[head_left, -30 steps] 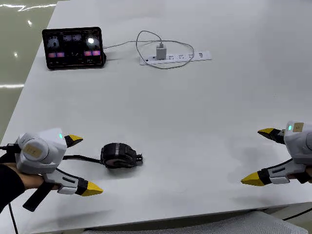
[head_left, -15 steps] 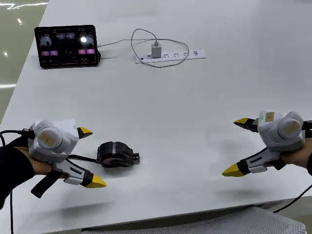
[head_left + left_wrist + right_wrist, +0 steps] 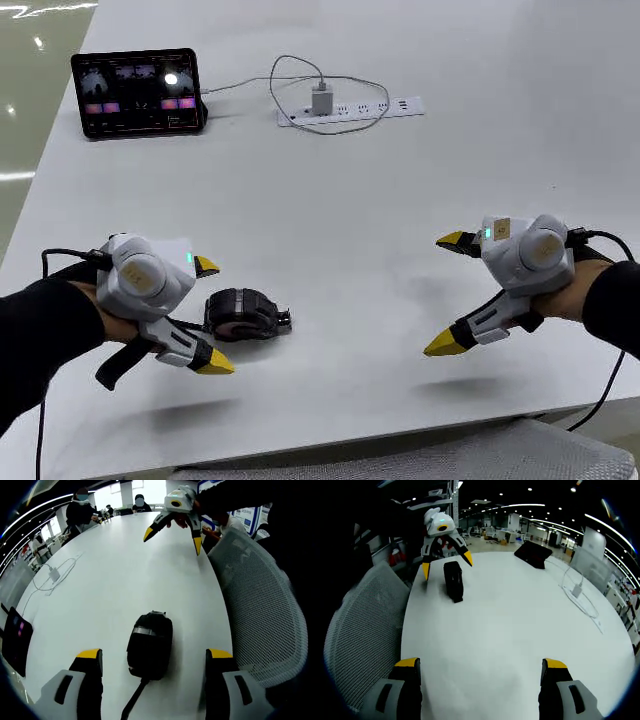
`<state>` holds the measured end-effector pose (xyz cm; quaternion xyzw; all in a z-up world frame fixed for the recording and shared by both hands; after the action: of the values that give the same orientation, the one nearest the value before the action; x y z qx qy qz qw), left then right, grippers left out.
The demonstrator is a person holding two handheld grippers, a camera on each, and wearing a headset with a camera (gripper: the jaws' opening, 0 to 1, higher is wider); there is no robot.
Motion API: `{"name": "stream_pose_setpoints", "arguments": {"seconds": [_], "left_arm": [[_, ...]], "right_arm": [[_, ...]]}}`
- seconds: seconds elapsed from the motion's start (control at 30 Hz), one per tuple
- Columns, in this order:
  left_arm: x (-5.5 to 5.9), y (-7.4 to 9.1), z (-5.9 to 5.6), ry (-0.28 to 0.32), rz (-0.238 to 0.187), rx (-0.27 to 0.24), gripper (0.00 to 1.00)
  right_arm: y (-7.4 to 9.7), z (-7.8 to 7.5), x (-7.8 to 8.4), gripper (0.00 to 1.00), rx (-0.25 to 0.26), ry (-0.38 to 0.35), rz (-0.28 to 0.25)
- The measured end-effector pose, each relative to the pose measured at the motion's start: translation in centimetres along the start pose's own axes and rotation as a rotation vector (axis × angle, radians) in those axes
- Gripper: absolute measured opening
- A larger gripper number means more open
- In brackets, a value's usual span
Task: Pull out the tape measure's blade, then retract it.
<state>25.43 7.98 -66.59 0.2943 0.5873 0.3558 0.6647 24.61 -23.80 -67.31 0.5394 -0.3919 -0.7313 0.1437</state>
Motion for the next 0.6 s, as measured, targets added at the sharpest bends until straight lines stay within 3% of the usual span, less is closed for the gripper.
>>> {"name": "stream_pose_setpoints", "arguments": {"seconds": [0.4,0.6], "left_arm": [[-0.4,-2.1,0.3,0.041,0.02,0.058,0.68],[-0.6,-2.3,0.4,0.05,0.019,0.046,0.61]], "right_arm": [[-4.0,0.7,-3.1,0.99,-0.065,0.017,-0.022],[-6.0,1.7,-4.4,0.99,-0.105,0.039,-0.016]]}}
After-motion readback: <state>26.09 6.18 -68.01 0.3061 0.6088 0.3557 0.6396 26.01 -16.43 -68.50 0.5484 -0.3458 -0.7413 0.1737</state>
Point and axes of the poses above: the centre of the closed fingertips' face, and the gripper's own axes: y roughly backward along the fingers, z roughly to its left, x roughly out of its underside, the point moved 8 cm from there along y, roughly backward along the fingers, and after that the axes turned 10 degrees about -y, right-handed, at the moved point
